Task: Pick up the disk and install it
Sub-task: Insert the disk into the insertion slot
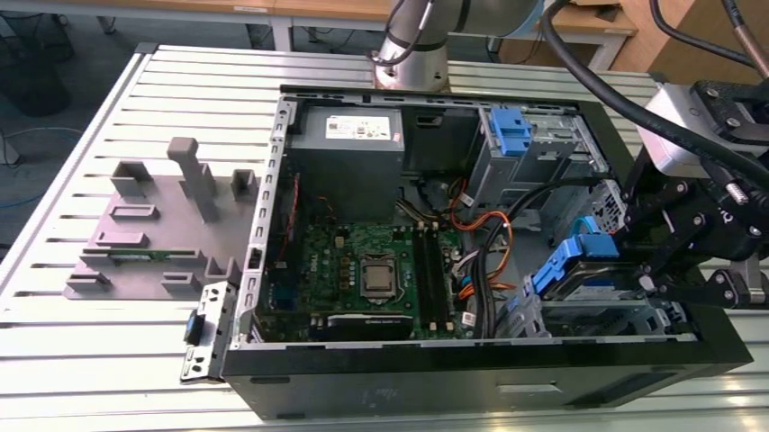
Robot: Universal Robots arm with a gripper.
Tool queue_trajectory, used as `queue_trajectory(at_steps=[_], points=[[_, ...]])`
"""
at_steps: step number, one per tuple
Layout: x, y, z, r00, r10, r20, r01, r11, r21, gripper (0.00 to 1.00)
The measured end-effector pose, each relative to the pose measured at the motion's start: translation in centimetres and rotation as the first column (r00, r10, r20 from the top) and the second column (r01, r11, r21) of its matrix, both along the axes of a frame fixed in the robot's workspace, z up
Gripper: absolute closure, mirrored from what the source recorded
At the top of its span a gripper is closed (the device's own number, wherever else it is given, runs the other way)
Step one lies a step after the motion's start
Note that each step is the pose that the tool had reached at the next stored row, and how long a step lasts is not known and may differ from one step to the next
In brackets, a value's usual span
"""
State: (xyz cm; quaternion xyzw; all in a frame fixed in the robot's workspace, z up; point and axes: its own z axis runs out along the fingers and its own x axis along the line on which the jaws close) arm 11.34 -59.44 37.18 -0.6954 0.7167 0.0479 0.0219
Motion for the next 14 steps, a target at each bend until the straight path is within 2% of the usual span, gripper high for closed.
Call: queue_trajectory(at_steps=[2,3,5,6,8,10,14], points=[[0.00,0.00,0.00,1.0000,0.000,0.0001,0.000,1.0000,-0.0001,0.57],[0.00,0.00,0.00,1.0000,0.000,0.0000,0.000,1.0000,0.0000,0.51],[0.00,0.00,-0.01,1.0000,0.000,0.0000,0.000,1.0000,0.0001,0.51],[0.00,0.00,-0.02,1.0000,0.000,0.0001,0.000,1.0000,0.0001,0.45],[0.00,0.00,-0.01,1.0000,0.000,0.0001,0.000,1.0000,0.0000,0.45],[-0.16,0.01,-0.22,1.0000,0.000,0.0020,0.000,1.0000,0.0033,0.45],[-0.53,0.03,-0.89,1.0000,0.003,0.0059,-0.003,1.0000,0.0043,0.45]])
